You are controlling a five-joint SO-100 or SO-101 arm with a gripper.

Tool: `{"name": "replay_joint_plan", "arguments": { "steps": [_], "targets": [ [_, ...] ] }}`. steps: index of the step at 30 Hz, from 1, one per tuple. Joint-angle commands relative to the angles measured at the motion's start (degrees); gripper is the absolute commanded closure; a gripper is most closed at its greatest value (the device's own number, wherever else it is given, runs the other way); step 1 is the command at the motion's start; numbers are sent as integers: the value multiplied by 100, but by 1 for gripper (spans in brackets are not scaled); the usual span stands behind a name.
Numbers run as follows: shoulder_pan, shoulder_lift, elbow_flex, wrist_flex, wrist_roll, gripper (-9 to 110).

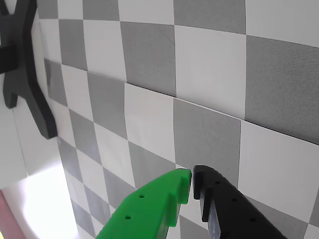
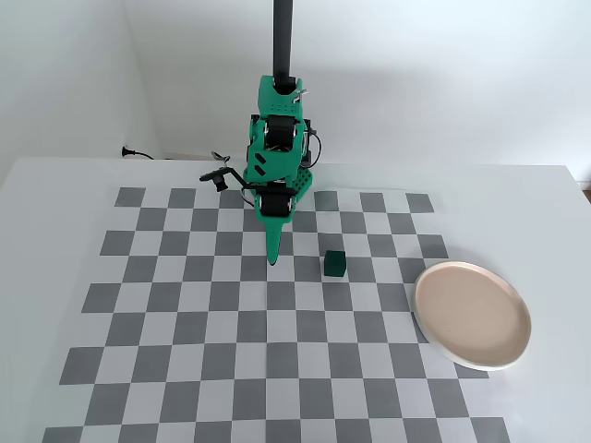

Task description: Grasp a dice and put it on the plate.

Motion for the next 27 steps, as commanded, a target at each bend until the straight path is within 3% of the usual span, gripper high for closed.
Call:
{"name": "replay_joint_plan", "arguments": {
  "steps": [1,23,27],
  "targets": [
    [-18,97,-88,9,18,106],
    [-9,97,-88,-44,62,106],
    [-114,97,-88,-176,-387,106]
  ]
}}
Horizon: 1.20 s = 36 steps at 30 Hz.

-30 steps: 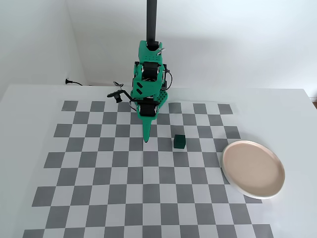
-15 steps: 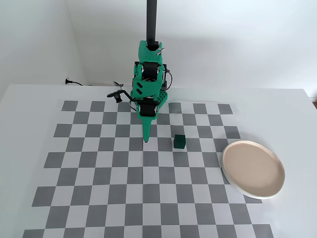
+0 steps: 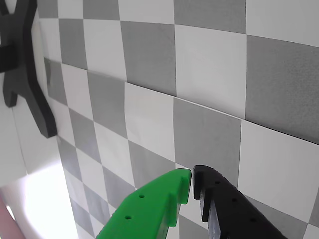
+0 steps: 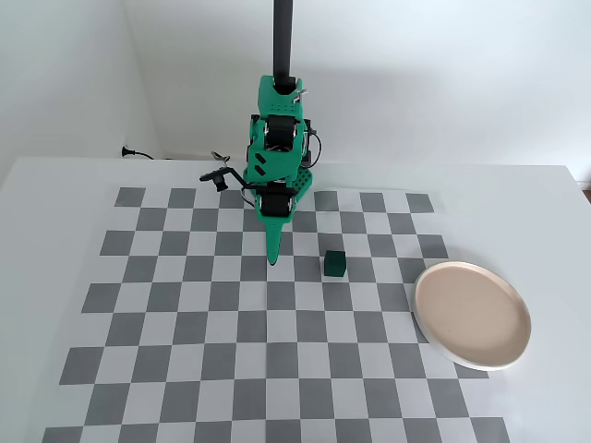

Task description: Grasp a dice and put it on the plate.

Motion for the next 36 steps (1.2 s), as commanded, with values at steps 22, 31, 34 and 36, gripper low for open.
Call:
{"name": "replay_joint_plan", "arguments": {
  "steps": [22,31,34,36],
  "targets": [
    [-325,88,-88,545,-8719,106],
    [-387,79,-176,1301,-10503,102],
    [-642,79,-316,1521,-10547,98],
    [-967,79,-492,1775,-10441,95]
  ]
}}
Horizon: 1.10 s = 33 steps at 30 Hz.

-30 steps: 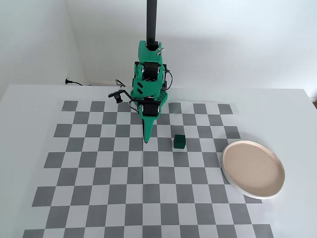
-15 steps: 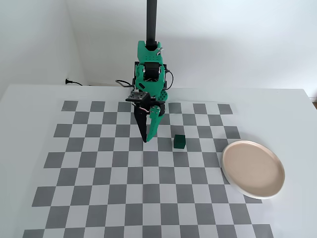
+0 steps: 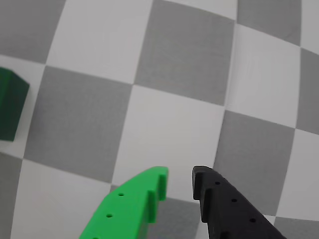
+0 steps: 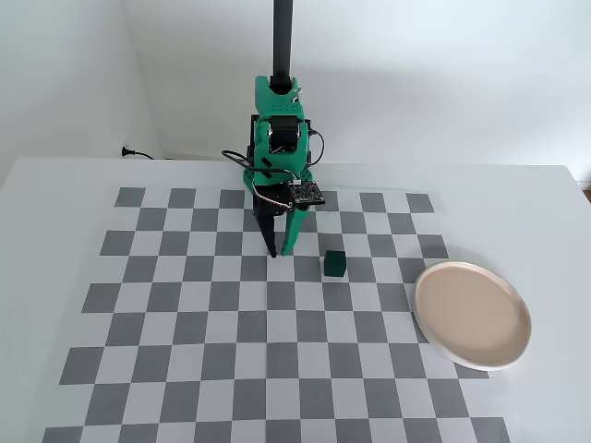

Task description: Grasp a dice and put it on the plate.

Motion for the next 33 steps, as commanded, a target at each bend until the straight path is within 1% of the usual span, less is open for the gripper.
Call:
{"name": "replay_joint_plan", "arguments": {
  "steps": [1,6,9,18,24,27,33],
  "targets": [
    [-554,70,-606,343,70,94],
    [-1406,62,-1160,624,633,92],
    [-1661,-88,-1336,606,765,92],
    [-1793,-1802,-2039,0,888,90],
    [-2030,-2856,-2435,-519,1239,84],
    [-2145,-3173,-2443,-826,1362,82],
    [-2285,-3850,-2531,-1336,1521,82]
  ]
}}
